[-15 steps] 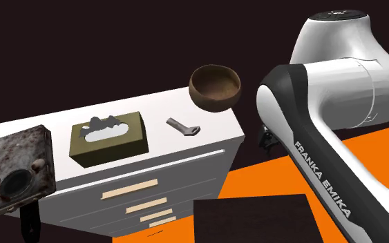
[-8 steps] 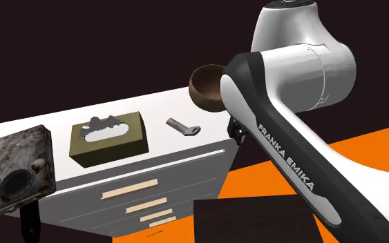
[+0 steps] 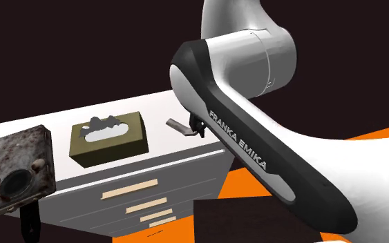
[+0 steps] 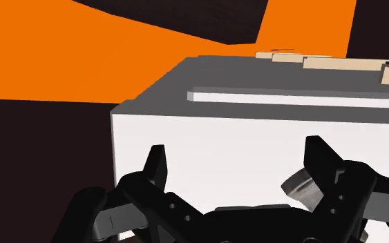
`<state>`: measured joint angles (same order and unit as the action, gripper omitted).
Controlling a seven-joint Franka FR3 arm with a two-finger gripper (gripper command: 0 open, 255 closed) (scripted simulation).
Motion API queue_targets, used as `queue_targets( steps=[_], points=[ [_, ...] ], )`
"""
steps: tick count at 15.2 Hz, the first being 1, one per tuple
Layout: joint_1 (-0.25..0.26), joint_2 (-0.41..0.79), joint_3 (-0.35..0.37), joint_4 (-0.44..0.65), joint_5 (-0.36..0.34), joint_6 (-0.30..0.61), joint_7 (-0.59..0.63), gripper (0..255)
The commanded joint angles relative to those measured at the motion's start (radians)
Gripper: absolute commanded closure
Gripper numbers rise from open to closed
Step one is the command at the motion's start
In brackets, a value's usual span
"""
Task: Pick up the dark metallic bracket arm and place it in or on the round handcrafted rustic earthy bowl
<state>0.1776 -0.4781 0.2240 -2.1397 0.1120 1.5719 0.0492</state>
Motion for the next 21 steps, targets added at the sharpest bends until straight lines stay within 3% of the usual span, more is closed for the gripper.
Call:
queue_targets(
  steps=[1,4,12,19,20,21],
  points=[
    [0.021,0.039,0.021,0.035,0.015,0.018,-0.011,0],
    [0.047,0.088,0.051,0.092,0.032,0.03,-0.021,0],
    [0.053,0.073,0.059,-0.023,0.041,0.129,-0.025,0],
    [0.053,0.073,0.059,-0.023,0.041,0.129,-0.025,0],
    [0.053,0.073,0.059,-0.023,0.041,0.129,-0.025,255],
    [0.053,0.073,0.059,-0.023,0.041,0.129,-0.025,255]
  ],
)
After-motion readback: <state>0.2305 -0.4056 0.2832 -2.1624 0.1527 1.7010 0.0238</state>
